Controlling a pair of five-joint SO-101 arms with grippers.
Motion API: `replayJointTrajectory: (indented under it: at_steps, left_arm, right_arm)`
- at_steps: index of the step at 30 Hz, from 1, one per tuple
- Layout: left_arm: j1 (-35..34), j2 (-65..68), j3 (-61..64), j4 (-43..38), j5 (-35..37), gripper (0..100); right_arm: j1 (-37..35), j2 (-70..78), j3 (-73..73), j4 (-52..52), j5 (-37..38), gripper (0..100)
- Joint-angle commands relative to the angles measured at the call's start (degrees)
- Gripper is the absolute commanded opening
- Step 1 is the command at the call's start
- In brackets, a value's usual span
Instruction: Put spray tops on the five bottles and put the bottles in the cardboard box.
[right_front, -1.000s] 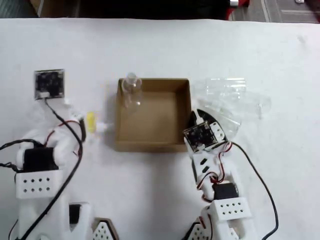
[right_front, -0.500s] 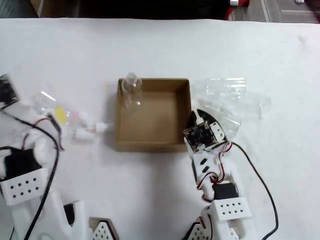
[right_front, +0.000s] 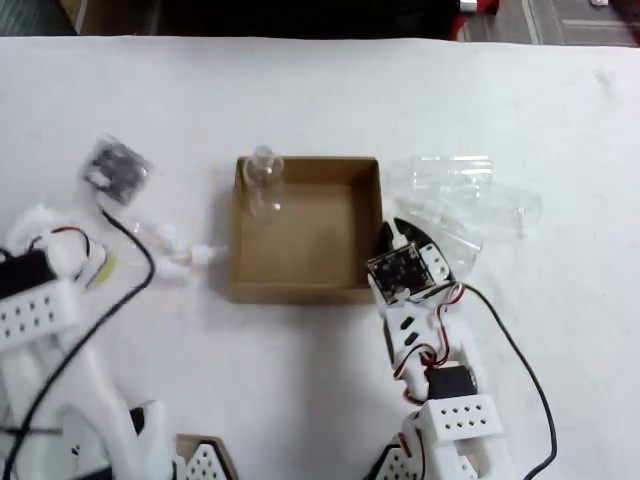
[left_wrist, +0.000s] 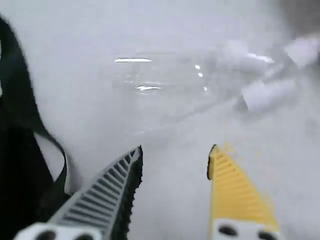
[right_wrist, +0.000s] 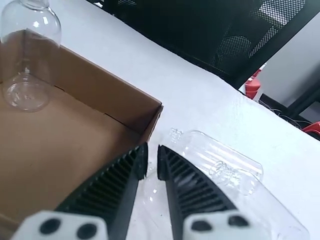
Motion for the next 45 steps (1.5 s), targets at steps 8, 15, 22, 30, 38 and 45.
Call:
replayJointTrajectory:
  at_steps: [8, 15, 22, 30, 38, 45]
  left_arm:
    - [7.25, 14.55, -6.68, -23.65, -16.97, 20]
    - [7.52, 21.05, -5.45, -29.45, -22.07, 20]
    - [8.92, 25.27, -14.95, -13.27, -22.68, 20]
    - [8.92, 35.12, -29.27, 8.0, -41.67, 20]
    - [9.19, 42.95, -35.34, 9.85, -43.78, 20]
    - [10.68, 45.58, -35.69, 9.85, -50.2, 20]
  right_arm:
    - [0.31, 0.4, 0.53, -1.1, 0.62, 2.5]
    - [0.31, 0.4, 0.53, -1.1, 0.62, 2.5]
    - [0.31, 0.4, 0.53, -1.1, 0.62, 2.5]
    - [0.22, 0.4, 0.53, -0.92, 0.62, 2.5]
    - [0.04, 0.4, 0.53, -0.22, 0.62, 2.5]
    - [-0.04, 0.4, 0.53, -0.31, 0.62, 2.5]
